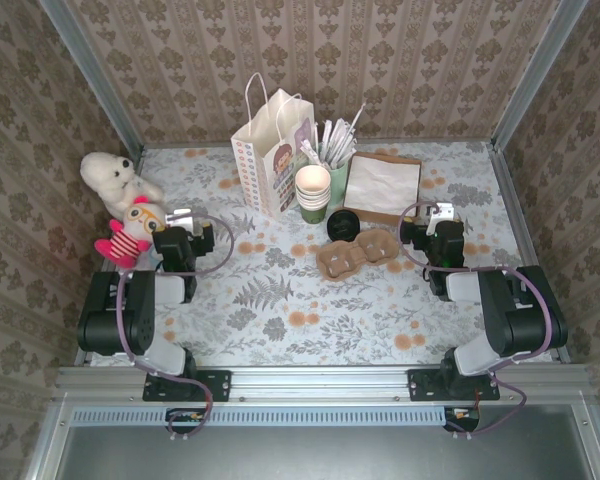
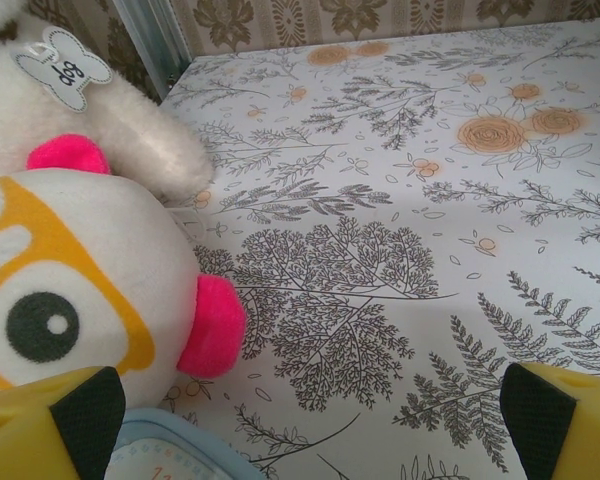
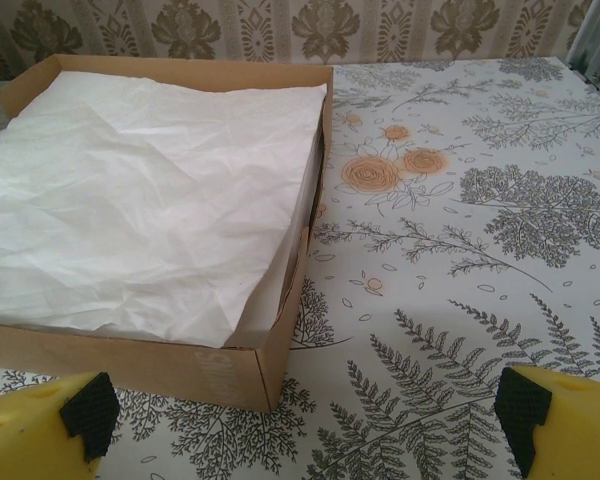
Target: Pack the takeout coffee
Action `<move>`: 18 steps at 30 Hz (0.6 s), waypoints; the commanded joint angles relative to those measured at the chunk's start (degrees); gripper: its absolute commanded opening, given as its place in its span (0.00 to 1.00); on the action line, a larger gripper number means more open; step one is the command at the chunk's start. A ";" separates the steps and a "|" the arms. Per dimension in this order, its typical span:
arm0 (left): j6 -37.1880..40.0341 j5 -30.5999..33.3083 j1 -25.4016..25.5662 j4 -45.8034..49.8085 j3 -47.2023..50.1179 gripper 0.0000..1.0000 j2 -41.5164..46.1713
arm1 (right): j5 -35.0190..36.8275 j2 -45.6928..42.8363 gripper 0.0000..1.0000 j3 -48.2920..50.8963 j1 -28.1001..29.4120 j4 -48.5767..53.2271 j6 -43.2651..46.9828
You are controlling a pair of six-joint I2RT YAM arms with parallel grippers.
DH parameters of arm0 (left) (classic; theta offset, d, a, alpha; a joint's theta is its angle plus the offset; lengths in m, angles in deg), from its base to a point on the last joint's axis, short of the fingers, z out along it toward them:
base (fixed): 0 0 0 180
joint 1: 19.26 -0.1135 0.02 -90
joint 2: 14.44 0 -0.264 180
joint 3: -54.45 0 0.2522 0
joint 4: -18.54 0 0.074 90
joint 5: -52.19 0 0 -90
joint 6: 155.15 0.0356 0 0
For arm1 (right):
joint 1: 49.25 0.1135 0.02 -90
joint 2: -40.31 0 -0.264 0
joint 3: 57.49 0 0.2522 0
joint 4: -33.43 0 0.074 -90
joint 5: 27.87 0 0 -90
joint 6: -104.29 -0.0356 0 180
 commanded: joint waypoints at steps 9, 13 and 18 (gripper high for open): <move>-9.13 7.05 1.92 23.51 -5.53 1.00 21.00 | 0.41 -14.26 1.00 -8.06 0.44 23.61 -3.23; -19.19 4.24 2.10 38.44 -11.93 1.00 25.29 | -0.40 -19.82 1.00 -10.79 0.61 34.69 -10.40; -32.44 0.04 3.56 53.33 -18.99 1.00 26.16 | -7.48 -25.89 1.00 -15.33 1.01 47.63 -26.77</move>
